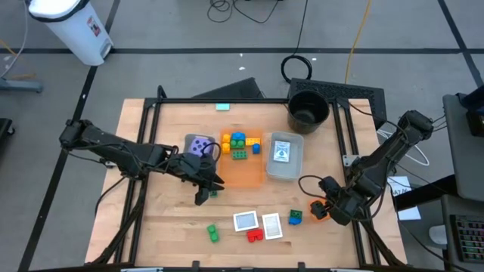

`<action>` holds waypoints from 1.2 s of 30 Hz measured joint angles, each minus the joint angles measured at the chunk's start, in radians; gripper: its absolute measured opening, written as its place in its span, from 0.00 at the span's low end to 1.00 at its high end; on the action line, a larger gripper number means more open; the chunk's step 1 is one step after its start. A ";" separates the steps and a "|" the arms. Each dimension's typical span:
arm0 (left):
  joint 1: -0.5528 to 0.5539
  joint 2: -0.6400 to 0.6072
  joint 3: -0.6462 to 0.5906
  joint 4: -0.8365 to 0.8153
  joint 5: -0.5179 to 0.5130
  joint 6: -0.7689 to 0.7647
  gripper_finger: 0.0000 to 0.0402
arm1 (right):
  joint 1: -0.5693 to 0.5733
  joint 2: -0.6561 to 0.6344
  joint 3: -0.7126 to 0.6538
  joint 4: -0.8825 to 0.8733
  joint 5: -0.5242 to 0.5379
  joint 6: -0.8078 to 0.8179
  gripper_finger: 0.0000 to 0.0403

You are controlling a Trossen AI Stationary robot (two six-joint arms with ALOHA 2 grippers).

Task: Pick & Place Toys
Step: Put the orange dice into the left gray bin

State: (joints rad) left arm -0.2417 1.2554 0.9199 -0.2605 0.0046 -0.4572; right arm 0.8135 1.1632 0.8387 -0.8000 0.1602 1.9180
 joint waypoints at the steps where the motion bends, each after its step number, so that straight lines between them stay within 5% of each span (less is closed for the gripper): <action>1: 0.000 0.000 0.000 0.000 0.000 0.000 0.28 | 0.000 -0.001 -0.010 0.013 0.000 -0.001 0.99; 25: 0.000 0.000 0.000 -0.001 -0.007 0.012 0.28 | 0.000 -0.056 -0.021 0.070 0.049 -0.127 0.99; 36: 0.000 0.000 0.000 -0.001 -0.008 0.011 0.28 | -0.030 -0.058 -0.019 0.007 0.175 -0.123 0.99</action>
State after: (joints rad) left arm -0.2417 1.2556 0.9199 -0.2615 -0.0032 -0.4465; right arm 0.7839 1.1048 0.8198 -0.7931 0.3353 1.7955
